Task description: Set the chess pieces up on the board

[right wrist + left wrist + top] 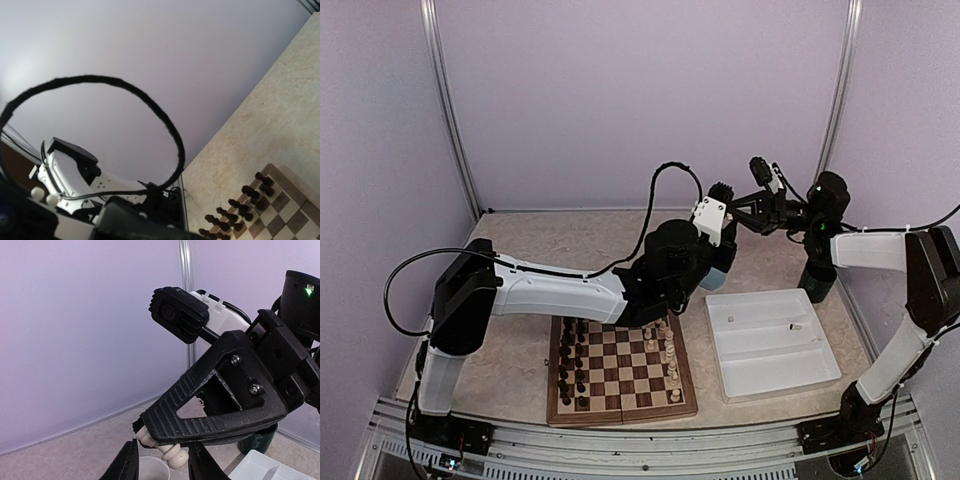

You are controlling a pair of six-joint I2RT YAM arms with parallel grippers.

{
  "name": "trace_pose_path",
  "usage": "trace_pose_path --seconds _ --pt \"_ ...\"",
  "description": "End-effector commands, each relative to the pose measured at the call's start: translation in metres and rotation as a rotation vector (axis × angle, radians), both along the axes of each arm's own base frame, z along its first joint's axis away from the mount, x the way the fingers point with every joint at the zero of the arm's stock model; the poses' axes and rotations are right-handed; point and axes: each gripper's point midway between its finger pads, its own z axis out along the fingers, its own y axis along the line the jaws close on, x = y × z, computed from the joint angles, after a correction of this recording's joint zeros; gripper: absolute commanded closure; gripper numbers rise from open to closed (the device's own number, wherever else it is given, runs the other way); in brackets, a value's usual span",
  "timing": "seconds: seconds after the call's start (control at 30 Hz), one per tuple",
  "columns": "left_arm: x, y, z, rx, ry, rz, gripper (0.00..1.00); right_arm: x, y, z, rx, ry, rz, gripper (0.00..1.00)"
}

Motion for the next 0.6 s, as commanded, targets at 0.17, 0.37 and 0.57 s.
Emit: trace_pose_path --seconds 0.17,0.37,0.57 --pt "-0.007 0.009 0.037 -0.079 -0.02 -0.03 0.79 -0.005 0.003 -0.005 -0.007 -0.005 0.013 0.92" --pt "-0.011 0.017 0.045 -0.095 0.002 -0.06 0.84 -0.005 0.003 -0.008 -0.013 -0.012 0.011 0.86" --pt "-0.011 0.027 0.045 -0.086 0.068 -0.107 0.85 -0.002 -0.003 -0.002 -0.02 -0.041 0.012 0.66"
